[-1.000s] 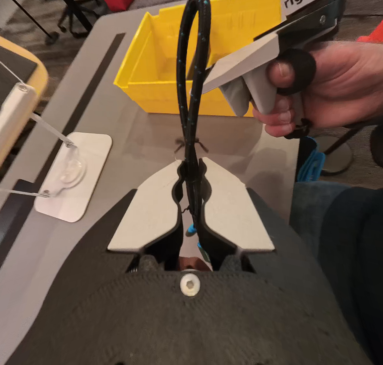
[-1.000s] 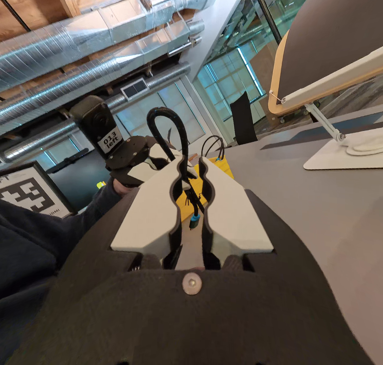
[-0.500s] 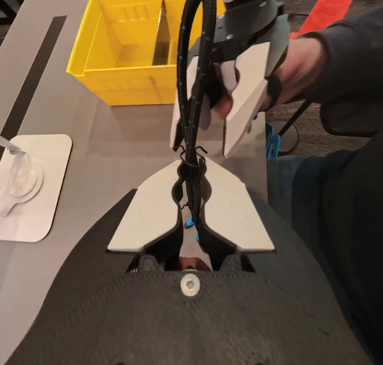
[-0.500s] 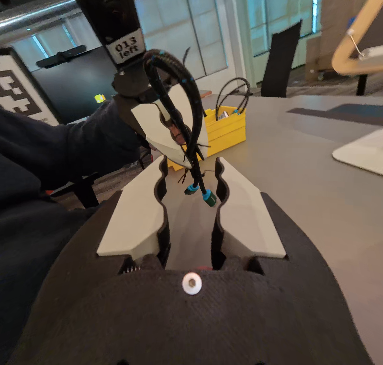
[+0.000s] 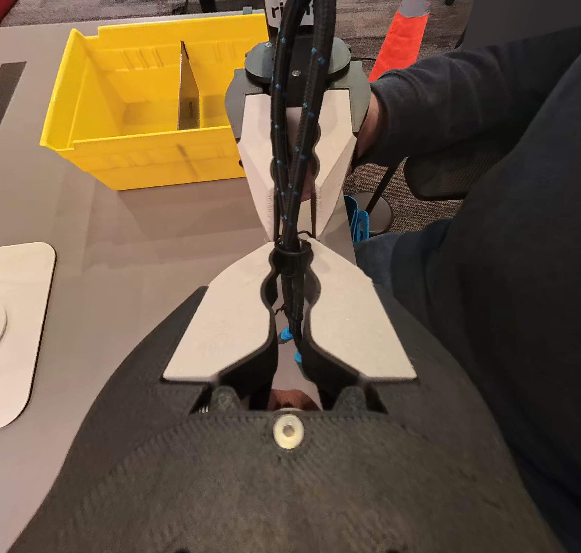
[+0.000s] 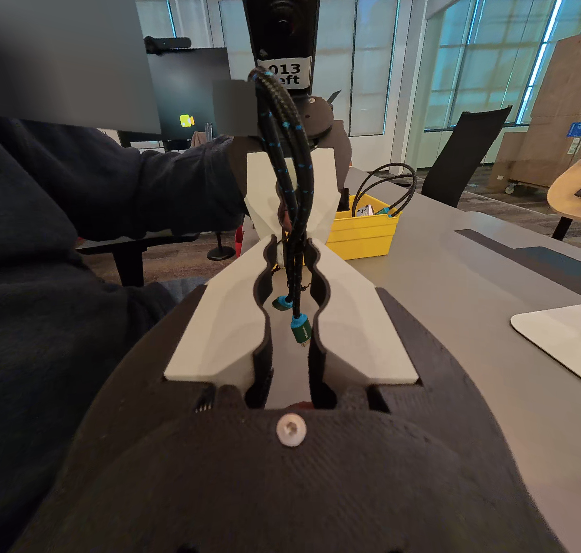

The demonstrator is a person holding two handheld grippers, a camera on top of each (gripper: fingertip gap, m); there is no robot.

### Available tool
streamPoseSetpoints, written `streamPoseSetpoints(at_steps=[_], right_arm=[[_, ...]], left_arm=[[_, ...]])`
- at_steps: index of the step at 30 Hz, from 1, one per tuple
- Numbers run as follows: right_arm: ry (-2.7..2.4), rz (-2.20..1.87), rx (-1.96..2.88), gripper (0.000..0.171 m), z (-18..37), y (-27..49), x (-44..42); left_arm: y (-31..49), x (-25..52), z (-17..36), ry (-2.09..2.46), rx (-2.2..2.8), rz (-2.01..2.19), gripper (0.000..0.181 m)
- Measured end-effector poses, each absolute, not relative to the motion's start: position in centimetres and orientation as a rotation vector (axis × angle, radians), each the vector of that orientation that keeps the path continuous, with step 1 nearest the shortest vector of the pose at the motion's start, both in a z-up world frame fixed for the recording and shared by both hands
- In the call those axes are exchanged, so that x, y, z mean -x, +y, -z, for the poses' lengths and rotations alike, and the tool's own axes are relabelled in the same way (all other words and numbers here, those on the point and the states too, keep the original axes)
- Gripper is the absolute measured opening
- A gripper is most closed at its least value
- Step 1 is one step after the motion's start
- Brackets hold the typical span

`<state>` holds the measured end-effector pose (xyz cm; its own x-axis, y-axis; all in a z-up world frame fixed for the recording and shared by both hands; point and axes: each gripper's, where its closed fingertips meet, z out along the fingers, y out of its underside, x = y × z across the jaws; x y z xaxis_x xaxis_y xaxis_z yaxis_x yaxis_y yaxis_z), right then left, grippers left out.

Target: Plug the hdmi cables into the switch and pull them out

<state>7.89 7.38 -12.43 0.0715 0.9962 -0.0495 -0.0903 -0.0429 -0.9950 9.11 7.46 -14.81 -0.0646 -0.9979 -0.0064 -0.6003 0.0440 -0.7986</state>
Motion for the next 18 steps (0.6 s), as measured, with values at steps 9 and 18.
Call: streamPoseSetpoints(at_steps=[9,18], right_arm=[[-1.080,-1.221,1.183,0.005,12.2,6.8,-8.3],[-1.061,-1.200,1.157,0.001,11.6,6.6,-8.8]], left_arm=[[7.1,-9.1,14.4,1.819,1.581,0.758,0.011],[7.0,-9.4,13.7,1.846,1.557,0.692,0.011]])
